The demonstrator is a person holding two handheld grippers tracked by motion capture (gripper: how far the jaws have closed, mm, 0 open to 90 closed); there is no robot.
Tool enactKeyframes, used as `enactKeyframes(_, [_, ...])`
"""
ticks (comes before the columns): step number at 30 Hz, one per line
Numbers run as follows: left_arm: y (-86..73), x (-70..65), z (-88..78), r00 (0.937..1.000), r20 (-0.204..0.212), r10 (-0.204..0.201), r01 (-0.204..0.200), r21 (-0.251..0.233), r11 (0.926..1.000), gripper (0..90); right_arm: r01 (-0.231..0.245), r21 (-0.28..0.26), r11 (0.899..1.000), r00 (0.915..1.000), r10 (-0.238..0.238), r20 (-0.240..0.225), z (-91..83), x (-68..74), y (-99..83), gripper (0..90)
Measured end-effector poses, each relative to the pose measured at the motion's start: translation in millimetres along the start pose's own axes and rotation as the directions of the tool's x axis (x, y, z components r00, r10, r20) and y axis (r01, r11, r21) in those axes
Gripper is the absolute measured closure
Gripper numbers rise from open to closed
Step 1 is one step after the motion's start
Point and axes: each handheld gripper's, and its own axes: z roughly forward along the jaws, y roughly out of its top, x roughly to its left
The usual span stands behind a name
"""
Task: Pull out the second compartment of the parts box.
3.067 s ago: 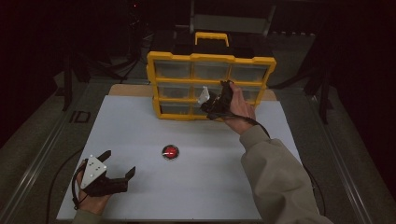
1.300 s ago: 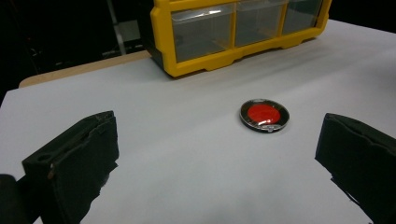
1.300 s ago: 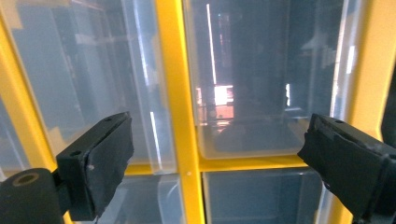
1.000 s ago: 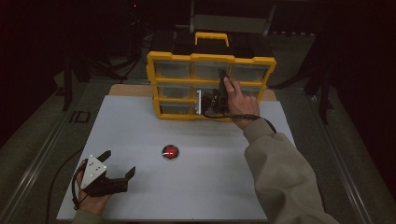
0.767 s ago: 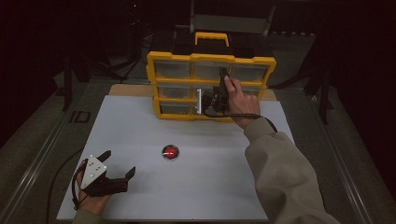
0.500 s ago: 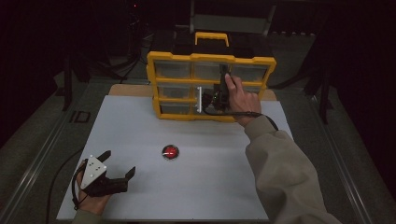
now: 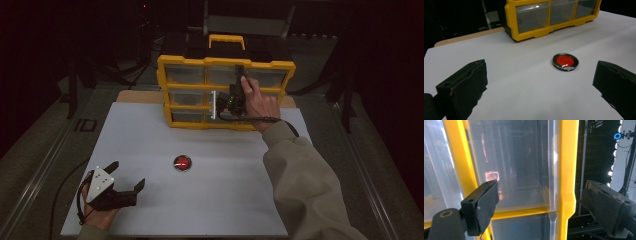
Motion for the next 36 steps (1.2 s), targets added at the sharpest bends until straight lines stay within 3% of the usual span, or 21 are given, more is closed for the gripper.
enactKeyframes(6, [0.0, -0.1, -0.1, 1.0, 0.0, 0.001, -0.001, 0.0, 1.0, 0.0, 0.0, 0.007, 1.0, 0.9996, 0.0, 0.028, 3.8, -5.9, -0.7, 14.0])
enactKeyframes(13, [0.0, -0.1, -0.2, 1.0, 0.001, -0.001, 0.001, -0.002, 1.0, 0.0, 0.004, 0.017, 1.0, 0.9997, -0.005, 0.025, 7.1, -5.4, -2.0, 16.6])
enactKeyframes(23, [-0.2, -0.1, -0.1, 1.0, 0.0, -0.002, 0.002, 0.0, 1.0, 0.0, 0.012, -0.017, 1.0, 0.9953, -0.01, 0.097, 8.1, -7.5, -4.1, 30.1])
enactKeyframes(36, [-0.3, -0.1, 0.0, 1.0, 0.0, -0.003, 0.003, 0.0, 1.0, 0.0, 0.039, -0.012, 0.999, 0.9897, -0.037, 0.138, 8.8, -9.0, -5.7, 39.4])
